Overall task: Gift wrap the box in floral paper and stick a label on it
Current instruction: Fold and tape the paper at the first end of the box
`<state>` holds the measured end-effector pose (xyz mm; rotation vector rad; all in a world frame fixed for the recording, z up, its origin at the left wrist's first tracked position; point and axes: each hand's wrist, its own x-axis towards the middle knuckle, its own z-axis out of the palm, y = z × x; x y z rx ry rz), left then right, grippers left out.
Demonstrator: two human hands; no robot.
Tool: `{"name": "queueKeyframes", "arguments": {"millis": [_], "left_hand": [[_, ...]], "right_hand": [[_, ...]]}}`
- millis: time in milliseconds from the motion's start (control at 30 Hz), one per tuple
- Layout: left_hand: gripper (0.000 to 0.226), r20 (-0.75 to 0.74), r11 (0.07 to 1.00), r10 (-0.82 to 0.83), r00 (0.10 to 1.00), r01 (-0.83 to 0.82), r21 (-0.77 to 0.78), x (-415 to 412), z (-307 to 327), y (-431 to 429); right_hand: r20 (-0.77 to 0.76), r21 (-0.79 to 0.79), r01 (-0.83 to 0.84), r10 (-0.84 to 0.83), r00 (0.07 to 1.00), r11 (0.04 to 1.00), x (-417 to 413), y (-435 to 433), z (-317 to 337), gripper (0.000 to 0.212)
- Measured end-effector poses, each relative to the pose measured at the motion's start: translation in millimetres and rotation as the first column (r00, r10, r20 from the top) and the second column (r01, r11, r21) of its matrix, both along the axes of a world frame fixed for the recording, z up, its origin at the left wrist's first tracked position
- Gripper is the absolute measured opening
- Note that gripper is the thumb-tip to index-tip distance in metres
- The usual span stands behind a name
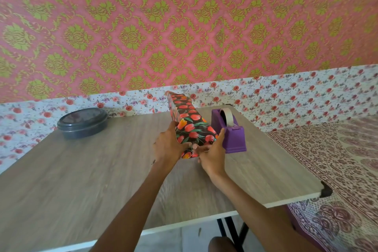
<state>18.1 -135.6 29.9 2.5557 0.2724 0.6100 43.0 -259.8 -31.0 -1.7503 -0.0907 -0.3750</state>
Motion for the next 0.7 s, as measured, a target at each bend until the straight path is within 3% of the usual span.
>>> {"name": "queueKeyframes", "arguments": {"millis": [333, 567, 700], "left_hand": [[0.073, -0.004, 1.0, -0.029, 1.0, 0.029, -0.01, 2, -1, 2], [0.072, -0.018, 0.999, -0.026, 0.999, 0.027, 0.035, 5, -1, 3], [0.07, -0.024, 0.998, -0.022, 0.999, 0.023, 0.05, 4, -3, 6]], "right_hand": [[-0.053, -0.05, 0.026, -0.029, 0.998, 0.998, 19, 3, -2, 0.115], [0.09, -0.195, 0.127, -0.111, 0.99, 0.972, 13, 4, -2, 0.112], [0.099, -0.246, 0.172, -0.152, 0.983, 0.954, 9, 7, -4, 0.117]]}}
